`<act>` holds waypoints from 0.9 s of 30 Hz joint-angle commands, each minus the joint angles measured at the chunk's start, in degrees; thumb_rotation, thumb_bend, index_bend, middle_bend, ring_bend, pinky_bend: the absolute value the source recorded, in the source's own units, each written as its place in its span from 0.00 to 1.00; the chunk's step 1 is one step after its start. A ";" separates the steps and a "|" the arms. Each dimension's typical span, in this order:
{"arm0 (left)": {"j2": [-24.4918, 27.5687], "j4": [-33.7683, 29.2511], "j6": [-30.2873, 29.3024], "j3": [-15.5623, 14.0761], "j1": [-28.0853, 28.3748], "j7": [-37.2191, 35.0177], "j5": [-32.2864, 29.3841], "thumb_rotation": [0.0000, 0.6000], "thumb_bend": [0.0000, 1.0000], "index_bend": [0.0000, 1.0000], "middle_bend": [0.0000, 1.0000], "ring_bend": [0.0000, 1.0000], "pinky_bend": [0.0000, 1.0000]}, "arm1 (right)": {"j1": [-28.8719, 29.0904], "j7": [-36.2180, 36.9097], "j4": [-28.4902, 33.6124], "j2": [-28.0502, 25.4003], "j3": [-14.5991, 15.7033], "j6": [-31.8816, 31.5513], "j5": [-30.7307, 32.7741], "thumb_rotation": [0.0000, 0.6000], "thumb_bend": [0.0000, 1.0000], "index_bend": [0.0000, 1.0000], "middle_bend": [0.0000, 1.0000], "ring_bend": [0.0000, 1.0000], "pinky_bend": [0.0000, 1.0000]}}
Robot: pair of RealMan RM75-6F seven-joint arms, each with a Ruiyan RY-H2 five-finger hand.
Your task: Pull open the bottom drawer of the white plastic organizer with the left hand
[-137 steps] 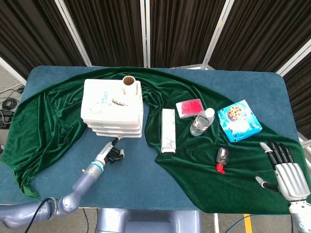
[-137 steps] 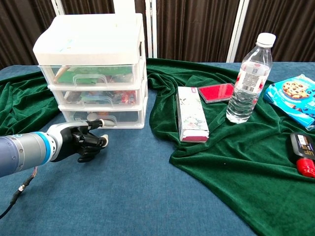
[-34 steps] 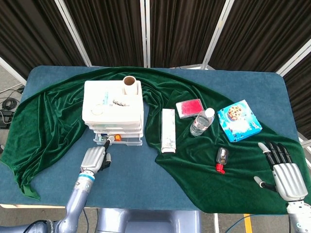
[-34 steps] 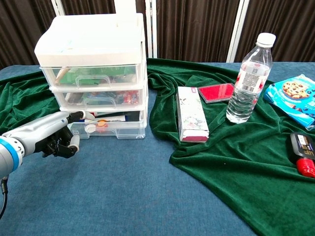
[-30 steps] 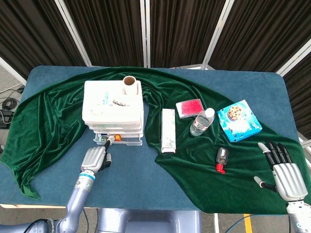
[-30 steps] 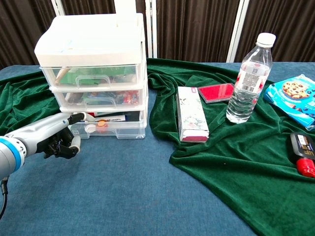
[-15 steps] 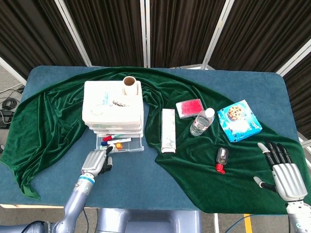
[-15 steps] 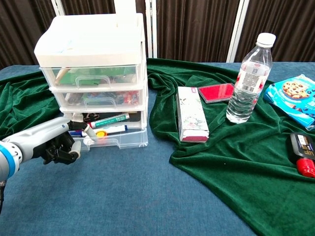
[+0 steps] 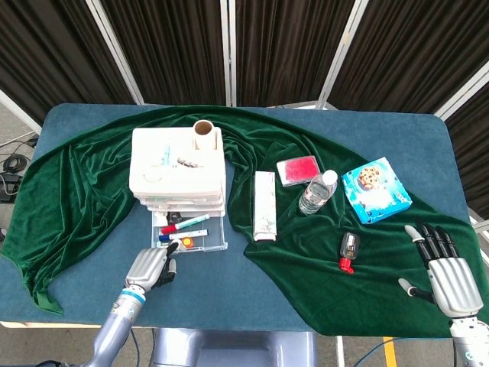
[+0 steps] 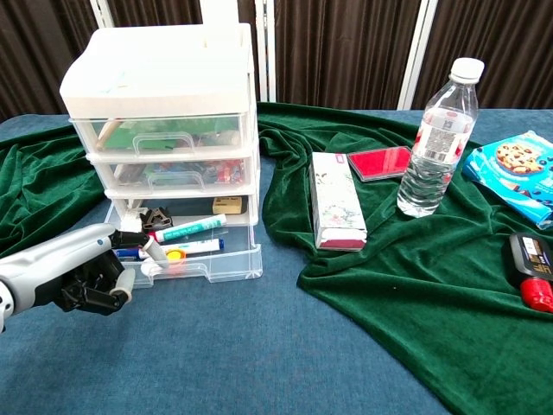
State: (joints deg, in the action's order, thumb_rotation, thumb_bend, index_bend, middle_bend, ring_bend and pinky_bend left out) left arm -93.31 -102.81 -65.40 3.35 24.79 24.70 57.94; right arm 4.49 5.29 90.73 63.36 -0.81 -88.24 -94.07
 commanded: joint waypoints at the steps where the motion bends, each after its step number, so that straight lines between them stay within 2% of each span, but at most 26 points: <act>1: -0.16 0.79 -0.68 -0.10 -0.34 -1.01 1.06 1.00 0.81 0.10 0.84 0.75 0.77 | 0.02 -0.02 -0.01 -0.01 0.02 0.06 0.01 1.00 0.04 0.00 0.00 0.00 0.00; 4: 0.00 1.25 -0.98 -0.14 -0.66 -2.74 2.47 1.00 0.80 0.00 0.84 0.75 0.77 | 0.05 -0.06 -0.03 0.01 0.03 0.17 0.06 1.00 0.04 0.00 0.00 0.00 0.00; 8: 0.27 1.64 -1.81 -0.40 -0.86 -3.23 4.44 1.00 0.74 0.00 0.84 0.75 0.77 | 0.09 -0.16 -0.03 0.04 0.05 0.28 0.05 1.00 0.04 0.00 0.00 0.00 0.00; 11: 1.10 1.61 -3.28 -1.19 -1.54 -3.88 7.21 1.00 0.61 0.00 0.84 0.75 0.77 | 0.09 -0.19 -0.04 0.01 0.03 0.29 0.12 1.00 0.04 0.00 0.00 0.00 0.00; 14: 2.79 1.72 -6.38 -2.94 -3.11 -4.88 11.92 1.00 0.52 0.00 0.79 0.71 0.70 | 0.11 -0.22 -0.14 -0.01 -0.03 0.43 0.34 1.00 0.04 0.00 0.00 0.00 0.00; 17: 4.95 2.07 -10.31 -5.23 -5.22 -6.51 17.56 1.00 0.47 0.00 0.63 0.57 0.59 | 0.17 -0.45 -0.21 0.06 -0.07 0.61 0.48 1.00 0.04 0.00 0.00 0.00 0.00; 20: 7.38 2.94 -15.17 -7.26 -7.60 -7.74 23.14 1.00 0.43 0.00 0.39 0.38 0.45 | 0.22 -1.07 -0.24 0.29 -0.08 0.70 0.48 1.00 0.04 0.00 0.00 0.00 0.00; 22: 8.61 3.90 -17.86 -8.21 -8.85 -8.04 26.06 1.00 0.40 0.00 0.17 0.20 0.31 | 0.25 -1.50 -0.21 0.44 -0.10 0.75 0.50 1.00 0.04 0.00 0.00 0.00 0.00; 24: 10.13 5.85 -21.83 -8.87 -10.64 -7.22 29.01 1.00 0.38 0.00 0.04 0.06 0.19 | 0.26 -2.16 -0.23 0.67 -0.14 0.78 0.55 1.00 0.04 0.00 0.00 0.00 0.00; 25: 11.24 7.34 -24.99 -9.31 -12.26 -5.90 30.61 1.00 0.35 0.00 0.01 0.02 0.13 | 0.29 -2.84 -0.28 0.95 -0.20 0.92 0.72 1.00 0.04 0.00 0.00 0.00 0.00; 27: 12.14 8.47 -27.00 -9.53 -13.68 -5.02 31.40 1.00 0.29 0.00 0.00 0.00 0.03 | 0.31 -3.50 -0.34 1.26 -0.30 1.01 0.93 1.00 0.04 0.00 0.00 0.00 0.00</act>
State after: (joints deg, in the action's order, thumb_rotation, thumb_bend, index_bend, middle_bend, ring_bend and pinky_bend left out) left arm -83.56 -96.93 -88.33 -4.89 14.07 18.27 86.66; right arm 4.78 2.09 90.44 64.39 -1.03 -87.32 -93.29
